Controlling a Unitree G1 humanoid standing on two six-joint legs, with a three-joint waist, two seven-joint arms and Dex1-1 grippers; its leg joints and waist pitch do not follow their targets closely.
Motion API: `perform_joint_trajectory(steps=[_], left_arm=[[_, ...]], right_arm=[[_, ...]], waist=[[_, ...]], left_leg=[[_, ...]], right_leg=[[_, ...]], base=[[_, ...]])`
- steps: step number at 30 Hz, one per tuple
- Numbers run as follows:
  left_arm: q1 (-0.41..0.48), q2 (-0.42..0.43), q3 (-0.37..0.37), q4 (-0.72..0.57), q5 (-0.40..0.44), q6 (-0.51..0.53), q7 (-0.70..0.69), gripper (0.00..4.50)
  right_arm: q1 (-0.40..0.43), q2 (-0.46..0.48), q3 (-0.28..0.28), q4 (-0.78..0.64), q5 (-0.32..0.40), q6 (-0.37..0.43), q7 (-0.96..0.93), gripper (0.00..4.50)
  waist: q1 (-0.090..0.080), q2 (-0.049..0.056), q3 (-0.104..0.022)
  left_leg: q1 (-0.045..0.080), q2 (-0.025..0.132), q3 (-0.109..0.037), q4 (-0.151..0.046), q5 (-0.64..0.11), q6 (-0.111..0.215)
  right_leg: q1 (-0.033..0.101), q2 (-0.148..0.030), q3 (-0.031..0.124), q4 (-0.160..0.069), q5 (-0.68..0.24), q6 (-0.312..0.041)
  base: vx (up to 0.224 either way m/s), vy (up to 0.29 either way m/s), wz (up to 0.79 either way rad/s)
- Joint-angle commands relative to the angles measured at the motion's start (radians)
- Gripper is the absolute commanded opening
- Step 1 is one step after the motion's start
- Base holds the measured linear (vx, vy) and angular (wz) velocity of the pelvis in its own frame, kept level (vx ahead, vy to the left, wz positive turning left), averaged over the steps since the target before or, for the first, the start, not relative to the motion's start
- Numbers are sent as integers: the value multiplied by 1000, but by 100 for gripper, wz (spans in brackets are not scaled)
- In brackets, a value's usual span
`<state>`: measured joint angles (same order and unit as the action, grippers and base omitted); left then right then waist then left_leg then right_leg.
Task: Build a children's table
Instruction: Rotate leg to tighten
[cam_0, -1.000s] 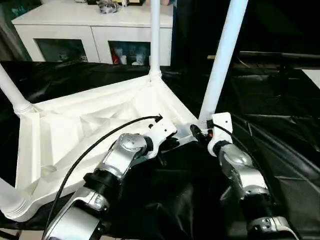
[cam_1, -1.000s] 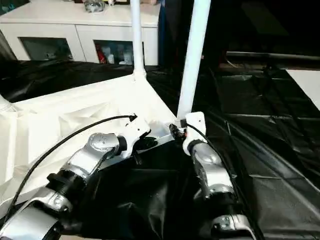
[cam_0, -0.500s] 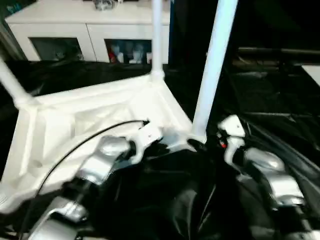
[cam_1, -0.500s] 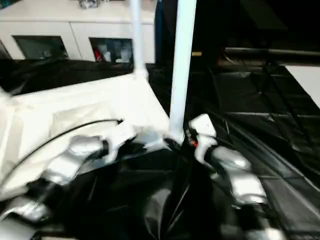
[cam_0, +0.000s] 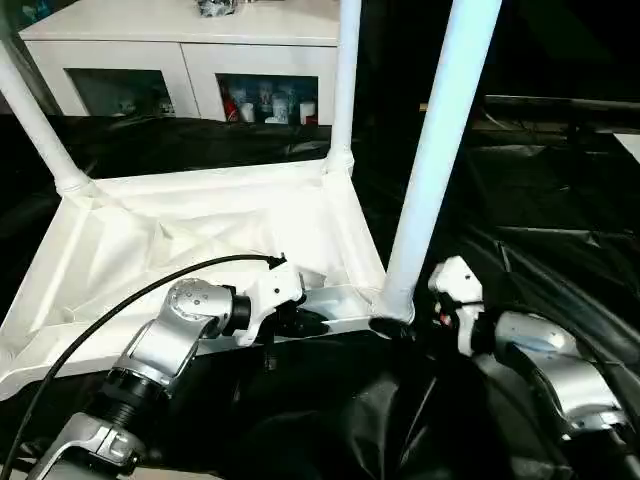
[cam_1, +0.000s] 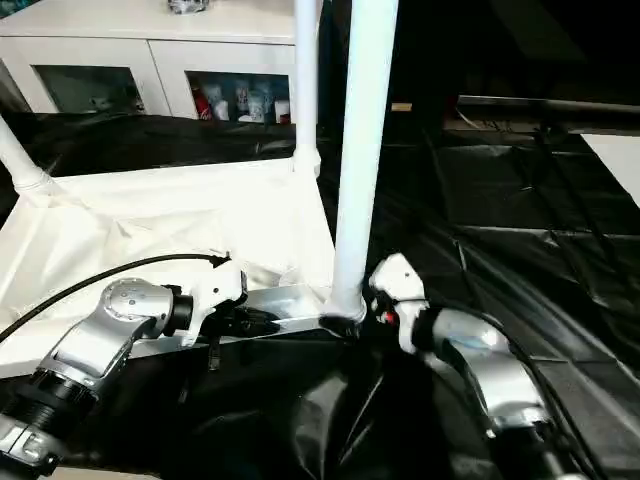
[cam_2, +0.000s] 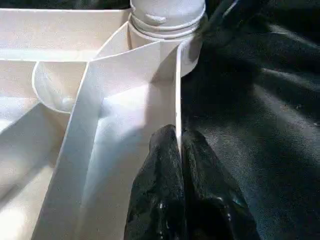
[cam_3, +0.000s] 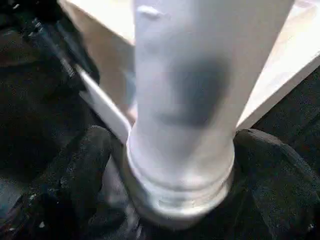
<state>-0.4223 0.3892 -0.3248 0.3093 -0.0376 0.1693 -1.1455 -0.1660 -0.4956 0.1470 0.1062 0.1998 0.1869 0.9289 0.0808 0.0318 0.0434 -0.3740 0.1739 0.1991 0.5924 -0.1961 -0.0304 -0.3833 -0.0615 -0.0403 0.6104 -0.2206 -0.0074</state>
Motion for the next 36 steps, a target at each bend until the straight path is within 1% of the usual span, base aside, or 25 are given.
perform_joint_trajectory(steps=[1,4,5,6,7,8,9,10,12,13,15,16,19,20,23,24,26,28,29,30,32,33,34,35,36], left_arm=[[11,-10,-1,-53,-55,-21,-28,0],[23,-4,4,-82,-62,-13,-32,0],[26,-1,7,-90,-66,-13,-34,0],[31,4,16,-105,-70,-2,-27,0],[31,2,24,-106,-60,-4,-3,0],[31,2,25,-107,-59,-4,0,0],[30,0,38,-112,-70,12,6,0],[33,5,53,-138,-98,55,-8,44],[37,12,63,-159,-108,77,-12,55],[40,21,72,-181,-120,99,-17,55],[47,38,83,-218,-136,133,-29,91],[51,45,91,-235,-144,145,-31,98],[69,79,117,-298,-178,194,-46,106],[78,92,123,-318,-188,210,-48,135],[114,145,128,-374,-193,255,-67,145],[156,196,128,-421,-207,300,-89,152],[189,231,131,-455,-219,331,-96,176],[208,245,136,-466,-215,334,-89,184],[219,249,140,-465,-203,332,-74,188],[224,252,141,-467,-200,336,-67,196],[235,262,138,-473,-201,362,-61,219],[238,266,131,-473,-195,367,-61,224],[238,267,128,-473,-193,369,-59,224],[239,269,112,-470,-182,384,-43,226],[238,272,103,-471,-176,390,-33,252]], right_arm=[[23,-30,-27,-56,13,14,27,420],[73,-75,-58,-114,41,32,48,420],[89,-87,-71,-136,55,45,55,420],[118,-102,-97,-183,99,82,67,420],[129,-105,-108,-204,125,104,72,420],[130,-105,-110,-207,128,108,73,420],[139,-103,-120,-229,158,131,75,420],[148,-94,-126,-258,192,161,70,429],[153,-87,-121,-279,212,183,68,429],[156,-84,-112,-294,224,199,71,429],[167,-93,-97,-318,232,223,81,429],[176,-104,-88,-331,230,230,89,429],[200,-129,-82,-357,242,252,112,429],[204,-138,-83,-366,252,270,119,429],[218,-170,-75,-385,261,301,138,429],[242,-180,-79,-364,257,280,157,429],[257,-176,-87,-325,259,255,178,429],[262,-166,-92,-287,266,229,198,429],[258,-147,-97,-235,267,186,216,429],[256,-138,-99,-215,266,170,221,429],[244,-101,-105,-134,257,112,227,429],[232,-73,-103,-88,256,80,233,429],[224,-60,-101,-76,256,77,227,429],[181,8,-85,-18,258,78,188,429],[161,37,-77,-5,252,79,158,429]], waist=[[1,-19,-51],[6,-19,-50],[7,-16,-49],[6,-14,-49],[6,-16,-49],[7,-16,-50],[6,-13,-51],[4,-12,-51],[5,-12,-52],[5,-13,-52],[8,-13,-52],[5,-15,-50],[5,-13,-49],[4,-12,-48],[5,-10,-45],[5,-9,-46],[5,-8,-44],[3,-7,-44],[2,-10,-42],[4,-7,-42],[1,-12,-41],[0,-11,-42],[0,-12,-40],[0,-13,-44],[-7,-13,-42]], left_leg=[[13,67,-30,-66,-118,83],[14,66,-31,-66,-129,87],[15,66,-31,-66,-136,86],[14,66,-32,-68,-141,85],[14,66,-32,-67,-143,85],[14,67,-33,-67,-145,87],[15,67,-33,-67,-144,87],[15,66,-33,-68,-142,84],[12,64,-33,-65,-132,81],[16,66,-32,-66,-136,78],[15,66,-33,-66,-122,77],[13,64,-32,-66,-130,79],[14,63,-33,-66,-139,72],[16,63,-33,-67,-145,70],[18,65,-34,-71,-171,54],[21,66,-35,-71,-178,47],[21,64,-34,-72,-187,45],[21,63,-34,-71,-196,45],[21,63,-33,-72,-203,44],[24,63,-32,-71,-214,41],[21,62,-34,-73,-218,37],[22,61,-34,-72,-220,36],[21,61,-34,-74,-219,35],[24,62,-34,-72,-208,35],[15,58,-36,-74,-201,35]], right_leg=[[41,-89,49,-66,-53,-221],[40,-88,48,-68,-81,-215],[39,-88,49,-72,-97,-213],[40,-88,48,-71,-105,-211],[40,-86,48,-72,-107,-209],[40,-87,47,-71,-104,-208],[38,-87,46,-72,-104,-211],[38,-86,46,-70,-102,-214],[40,-87,45,-68,-93,-225],[38,-88,46,-70,-91,-232],[39,-84,44,-65,-66,-242],[38,-83,44,-67,-74,-237],[40,-84,45,-69,-103,-222],[37,-82,45,-71,-118,-219],[35,-82,46,-76,-169,-207],[35,-84,47,-74,-175,-202],[32,-81,47,-77,-187,-200],[31,-83,46,-79,-199,-207],[30,-82,47,-82,-213,-207],[26,-83,48,-85,-226,-210],[29,-83,46,-83,-237,-210],[27,-85,46,-84,-249,-211],[29,-83,46,-85,-254,-207],[27,-83,46,-80,-239,-210],[31,-82,45,-79,-238,-213]], base=[[0,0,0],[0,0,0],[0,0,0],[0,0,0],[0,0,0],[0,0,0],[0,0,0],[0,0,0],[0,0,0],[0,0,0],[0,0,0],[0,0,0],[0,0,0],[0,0,0],[0,0,0],[0,0,0],[0,0,0],[0,0,0],[0,0,0],[0,0,0],[0,0,0],[0,0,0],[0,0,0],[0,0,0],[0,0,0]])
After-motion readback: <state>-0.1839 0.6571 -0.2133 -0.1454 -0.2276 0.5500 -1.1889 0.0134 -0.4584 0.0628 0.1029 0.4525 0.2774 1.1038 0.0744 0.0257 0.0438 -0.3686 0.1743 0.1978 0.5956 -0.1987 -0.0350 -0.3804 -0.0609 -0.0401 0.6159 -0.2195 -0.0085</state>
